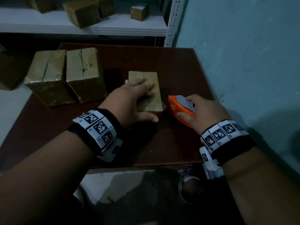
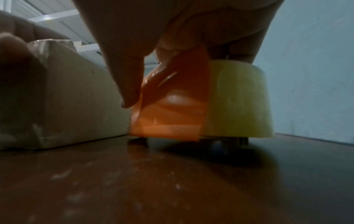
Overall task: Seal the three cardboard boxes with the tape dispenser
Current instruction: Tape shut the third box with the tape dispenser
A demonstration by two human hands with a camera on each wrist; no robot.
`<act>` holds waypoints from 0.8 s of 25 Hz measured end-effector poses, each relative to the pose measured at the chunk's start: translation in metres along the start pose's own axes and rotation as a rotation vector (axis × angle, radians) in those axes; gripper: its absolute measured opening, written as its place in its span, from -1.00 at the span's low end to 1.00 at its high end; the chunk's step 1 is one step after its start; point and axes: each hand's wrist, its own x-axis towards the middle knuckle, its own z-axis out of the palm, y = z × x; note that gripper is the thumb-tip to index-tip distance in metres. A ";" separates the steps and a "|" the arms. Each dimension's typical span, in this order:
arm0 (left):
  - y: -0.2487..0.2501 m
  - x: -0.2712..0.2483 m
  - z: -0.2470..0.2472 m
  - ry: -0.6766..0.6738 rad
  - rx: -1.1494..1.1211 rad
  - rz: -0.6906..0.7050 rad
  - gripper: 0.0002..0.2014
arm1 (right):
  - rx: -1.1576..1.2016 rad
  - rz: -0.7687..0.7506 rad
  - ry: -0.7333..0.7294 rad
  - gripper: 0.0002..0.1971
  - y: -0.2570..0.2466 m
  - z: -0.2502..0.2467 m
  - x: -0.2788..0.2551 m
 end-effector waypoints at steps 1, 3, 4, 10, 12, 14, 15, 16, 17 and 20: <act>0.001 0.000 0.000 -0.003 -0.014 0.002 0.05 | -0.003 -0.011 0.032 -0.33 -0.001 0.000 -0.001; 0.005 -0.001 -0.001 -0.010 -0.028 0.009 0.05 | 0.007 -0.032 0.156 -0.33 -0.003 -0.005 -0.002; 0.004 -0.001 0.000 -0.015 -0.029 0.010 0.08 | 0.053 -0.050 0.228 -0.35 -0.006 -0.008 -0.003; 0.001 -0.007 -0.001 0.001 0.004 0.056 0.12 | 0.829 -0.153 0.259 -0.44 -0.051 -0.002 -0.017; 0.006 -0.013 0.000 0.018 0.005 0.073 0.06 | 0.968 -0.141 0.143 -0.43 -0.064 0.007 -0.022; 0.007 -0.017 0.002 0.023 -0.017 0.086 -0.01 | 0.972 -0.129 0.049 -0.43 -0.070 0.012 -0.024; 0.006 -0.019 0.002 0.025 -0.040 0.094 -0.03 | 0.966 -0.114 0.010 -0.41 -0.072 0.016 -0.023; 0.004 -0.020 0.004 0.028 -0.066 0.101 -0.04 | 0.968 -0.098 -0.019 -0.39 -0.073 0.019 -0.023; 0.003 -0.022 0.004 0.034 -0.088 0.105 -0.05 | 0.984 -0.080 -0.040 -0.38 -0.075 0.022 -0.023; 0.001 -0.023 0.006 0.043 -0.103 0.112 -0.06 | 1.077 -0.002 -0.056 -0.42 -0.082 0.031 -0.024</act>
